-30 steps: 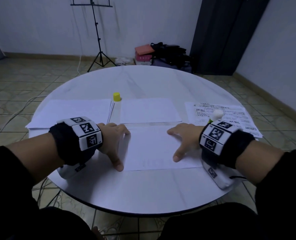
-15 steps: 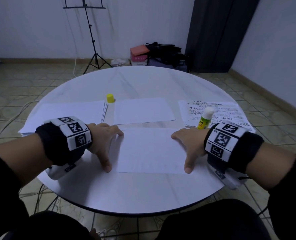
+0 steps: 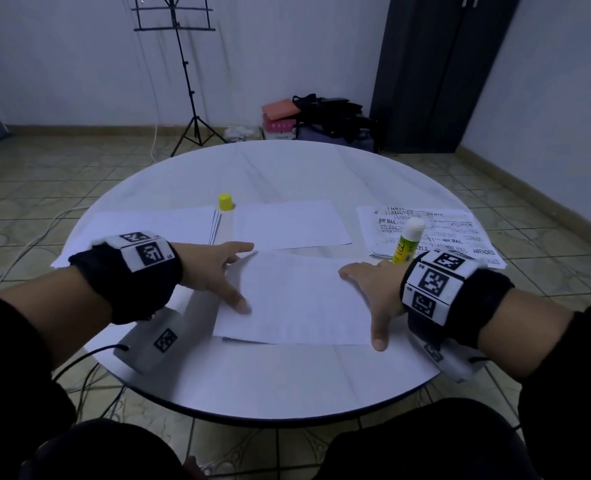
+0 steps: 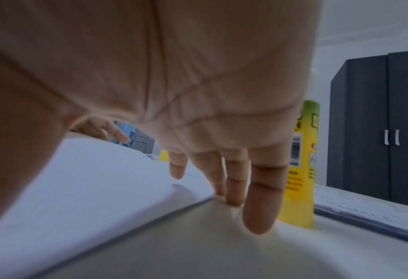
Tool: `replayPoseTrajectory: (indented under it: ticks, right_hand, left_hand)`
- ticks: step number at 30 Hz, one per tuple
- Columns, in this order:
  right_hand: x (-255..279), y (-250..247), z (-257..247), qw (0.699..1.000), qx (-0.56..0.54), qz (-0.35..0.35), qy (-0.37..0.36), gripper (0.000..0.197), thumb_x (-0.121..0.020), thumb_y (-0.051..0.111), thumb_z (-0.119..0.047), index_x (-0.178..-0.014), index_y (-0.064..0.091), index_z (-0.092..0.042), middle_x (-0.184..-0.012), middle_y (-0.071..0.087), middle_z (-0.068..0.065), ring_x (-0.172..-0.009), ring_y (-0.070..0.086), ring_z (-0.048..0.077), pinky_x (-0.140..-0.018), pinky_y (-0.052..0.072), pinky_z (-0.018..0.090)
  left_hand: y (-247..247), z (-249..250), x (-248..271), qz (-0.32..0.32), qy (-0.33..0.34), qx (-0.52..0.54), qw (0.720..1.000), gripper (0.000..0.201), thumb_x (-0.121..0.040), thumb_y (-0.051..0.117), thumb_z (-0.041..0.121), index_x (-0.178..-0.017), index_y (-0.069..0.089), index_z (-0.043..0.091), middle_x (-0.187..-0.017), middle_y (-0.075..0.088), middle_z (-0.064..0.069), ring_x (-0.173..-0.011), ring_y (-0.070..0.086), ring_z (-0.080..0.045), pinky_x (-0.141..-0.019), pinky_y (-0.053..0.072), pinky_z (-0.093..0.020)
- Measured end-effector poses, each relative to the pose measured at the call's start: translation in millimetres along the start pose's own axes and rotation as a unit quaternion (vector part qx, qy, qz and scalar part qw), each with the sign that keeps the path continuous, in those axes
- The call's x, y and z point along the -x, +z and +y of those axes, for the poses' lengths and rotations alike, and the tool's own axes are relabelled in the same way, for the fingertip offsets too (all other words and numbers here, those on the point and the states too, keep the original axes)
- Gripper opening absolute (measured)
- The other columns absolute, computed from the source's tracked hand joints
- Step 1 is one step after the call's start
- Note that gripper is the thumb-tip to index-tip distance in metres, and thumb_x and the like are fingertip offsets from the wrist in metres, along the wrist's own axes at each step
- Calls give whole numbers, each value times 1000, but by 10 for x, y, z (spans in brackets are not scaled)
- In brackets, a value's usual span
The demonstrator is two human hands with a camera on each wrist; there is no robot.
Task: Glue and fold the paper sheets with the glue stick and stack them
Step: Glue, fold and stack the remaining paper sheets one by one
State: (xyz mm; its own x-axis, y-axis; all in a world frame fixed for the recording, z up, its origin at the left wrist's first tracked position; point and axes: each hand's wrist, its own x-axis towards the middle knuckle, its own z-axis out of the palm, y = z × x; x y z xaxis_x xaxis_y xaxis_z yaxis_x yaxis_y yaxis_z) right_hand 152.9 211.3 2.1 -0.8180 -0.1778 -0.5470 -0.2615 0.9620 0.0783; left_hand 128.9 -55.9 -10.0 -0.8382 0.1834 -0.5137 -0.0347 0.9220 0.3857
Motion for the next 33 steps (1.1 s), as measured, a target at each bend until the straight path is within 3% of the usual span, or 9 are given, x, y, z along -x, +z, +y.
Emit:
replayPoseTrajectory:
  ticks: [3, 6, 12, 14, 17, 19, 22, 26, 33]
  right_hand:
    - [49, 21, -1, 999, -42, -5, -11, 108, -67, 83, -22, -148, 12, -26, -136, 39, -6, -117, 42, 17, -83, 31, 24]
    - [93, 63, 10, 996, -87, 1, -12, 95, -70, 82, -18, -143, 23, -24, -98, 41, -12, -93, 47, 14, -77, 41, 25]
    - [72, 131, 14, 982, -183, 33, 15, 60, -69, 80, -37, -119, 48, -28, -119, 47, -7, -102, 53, 15, -89, 45, 27]
    - [61, 101, 3, 966, -254, 49, 15, 57, -77, 74, -39, -124, 53, -15, -119, 55, -2, -91, 47, 12, -78, 38, 23]
    - [-16, 61, -50, 941, -330, 67, 38, 56, -83, 68, -41, -126, 57, -7, -83, 53, -3, -63, 39, 8, -56, 30, 20]
    - [-97, 48, -82, 929, -351, 93, 72, 52, -82, 66, -46, -121, 60, -12, -72, 45, -3, -63, 41, 11, -56, 31, 22]
    - [-190, -30, -157, 897, -418, 119, 78, 51, -84, 66, -40, -124, 58, -10, -92, 55, 6, -87, 52, 22, -72, 41, 27]
    - [-388, -227, -264, 915, -366, 155, 64, 33, -90, 58, -29, -114, 58, -6, -104, 47, 8, -91, 42, 18, -75, 36, 24]
    - [-726, -596, -251, 939, -299, 124, 119, 53, -82, 70, -35, -121, 53, -4, -126, 57, 11, -116, 54, 28, -98, 43, 33]
  left_hand:
    - [45, -81, 26, 43, 5, 157, 987, 99, -54, 86, 18, -139, 38, 33, -138, 39, -3, -109, 55, -20, -85, 50, -27]
    - [126, -133, 105, 50, 16, 242, 969, 50, -71, 72, -14, -107, 62, 20, -128, 44, -13, -90, 59, -22, -62, 57, -22]
    - [163, -222, 221, 116, 25, 281, 952, 40, -54, 82, 3, -85, 77, 27, -101, 70, -8, -102, 63, -26, -100, 48, -39]
    - [148, -234, 236, 142, 34, 292, 945, 37, -59, 83, 0, -82, 77, 29, -92, 73, -9, -94, 64, -24, -100, 47, -35]
    - [103, -248, 239, 193, 46, 307, 931, 34, -70, 78, -4, -76, 78, 29, -66, 65, 1, -75, 56, -17, -82, 43, -30]
    - [70, -239, 241, 214, 46, 332, 917, 34, -71, 77, -4, -77, 78, 30, -71, 69, 4, -80, 60, -17, -85, 43, -30]
    - [3, -200, 187, 233, 41, 345, 908, 44, -74, 73, -6, -104, 72, 26, -96, 73, -7, -98, 66, -25, -96, 48, -36]
    - [-202, -99, -30, 265, 33, 262, 927, 63, -77, 73, 0, -133, 54, 22, -104, 70, -12, -97, 64, -22, -85, 42, -22]
    - [-571, 222, -642, 215, -34, 111, 970, 45, -87, 64, 7, -131, 54, 4, -127, 60, -13, -104, 61, -26, -88, 49, -26]
